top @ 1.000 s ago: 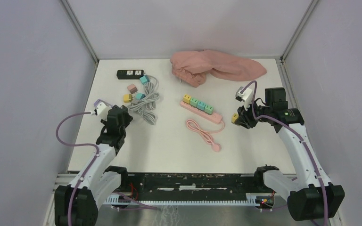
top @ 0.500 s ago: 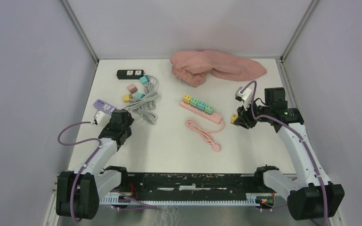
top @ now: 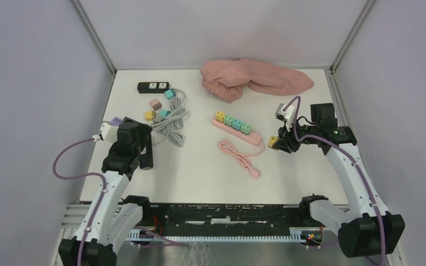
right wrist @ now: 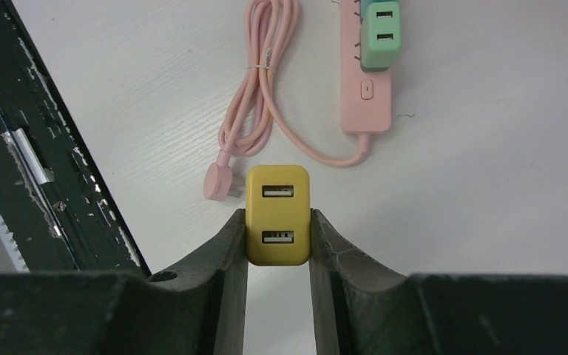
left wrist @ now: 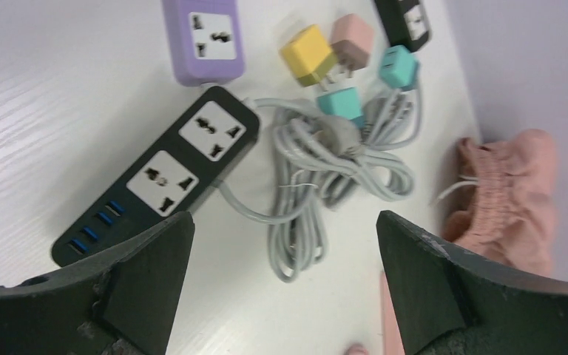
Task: Pull the plug off the socket
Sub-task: Place the socket at the center of the board, then place the plug at the center of the board.
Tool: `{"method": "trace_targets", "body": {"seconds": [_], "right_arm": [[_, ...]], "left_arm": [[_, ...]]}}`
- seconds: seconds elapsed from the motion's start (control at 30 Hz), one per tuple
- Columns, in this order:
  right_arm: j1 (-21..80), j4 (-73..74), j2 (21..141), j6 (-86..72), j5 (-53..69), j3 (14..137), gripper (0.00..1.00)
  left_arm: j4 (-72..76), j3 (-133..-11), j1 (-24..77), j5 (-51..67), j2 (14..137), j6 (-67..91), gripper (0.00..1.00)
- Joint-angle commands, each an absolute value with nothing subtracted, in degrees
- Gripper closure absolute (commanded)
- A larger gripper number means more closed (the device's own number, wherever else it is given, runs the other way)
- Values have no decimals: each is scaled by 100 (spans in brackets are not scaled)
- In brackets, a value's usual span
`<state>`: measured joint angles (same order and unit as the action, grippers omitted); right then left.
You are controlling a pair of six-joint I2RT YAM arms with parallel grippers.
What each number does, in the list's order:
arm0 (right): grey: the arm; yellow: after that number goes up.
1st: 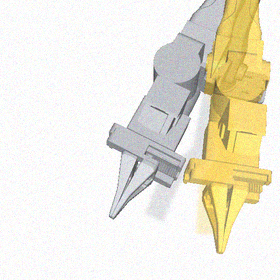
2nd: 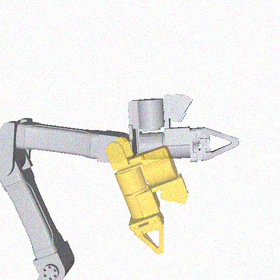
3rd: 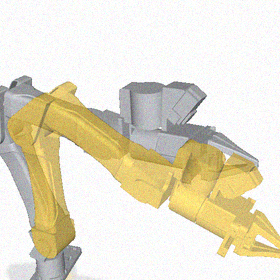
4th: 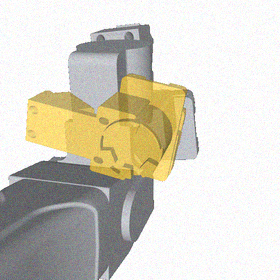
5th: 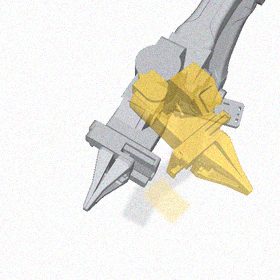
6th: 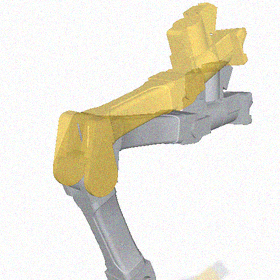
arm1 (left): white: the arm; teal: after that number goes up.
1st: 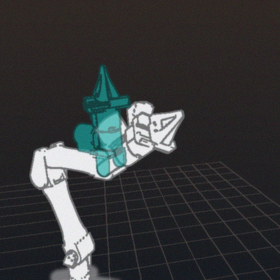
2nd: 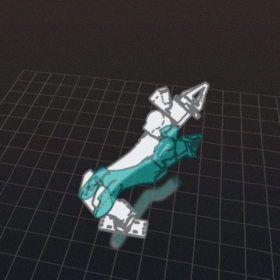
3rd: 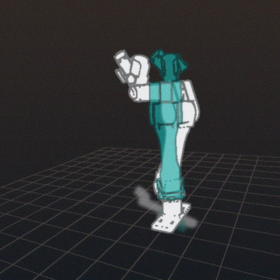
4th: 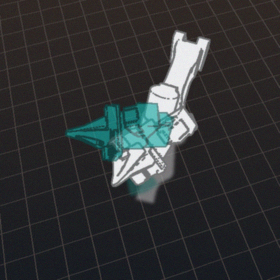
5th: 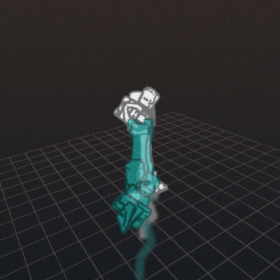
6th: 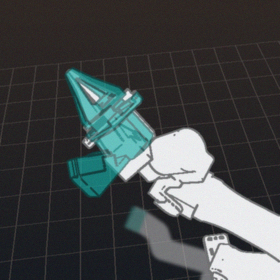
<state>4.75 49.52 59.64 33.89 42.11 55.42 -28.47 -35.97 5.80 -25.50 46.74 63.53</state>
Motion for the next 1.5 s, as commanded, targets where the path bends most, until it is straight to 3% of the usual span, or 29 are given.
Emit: {"method": "trace_targets", "body": {"seconds": [0.0,0.2,0.37,0.57,0.77,1.07,1.47], "right_arm": [[457,4965,6048,3543,4786,5636,100],[751,4870,6588,3291,5188,6160,100],[1702,4656,7325,3099,4593,6965,100],[2651,4400,8758,2714,4168,8183,99],[3169,4405,10359,2330,3735,9691,98],[3550,4438,12480,1763,3443,11705,92],[3725,3109,13948,-381,2332,12941,89]], "left_arm": [[-2877,-4028,552,-2290,4158,6048,1],[-2552,-4232,550,-1477,3901,5105,1],[-2196,-4481,553,-246,3840,3701,1],[-2115,-4434,547,287,3355,1849,1],[-1908,-3572,560,221,2797,1576,0],[-1771,-3638,561,209,2810,1398,0],[-1802,-3700,549,137,2848,1375,0]]}}
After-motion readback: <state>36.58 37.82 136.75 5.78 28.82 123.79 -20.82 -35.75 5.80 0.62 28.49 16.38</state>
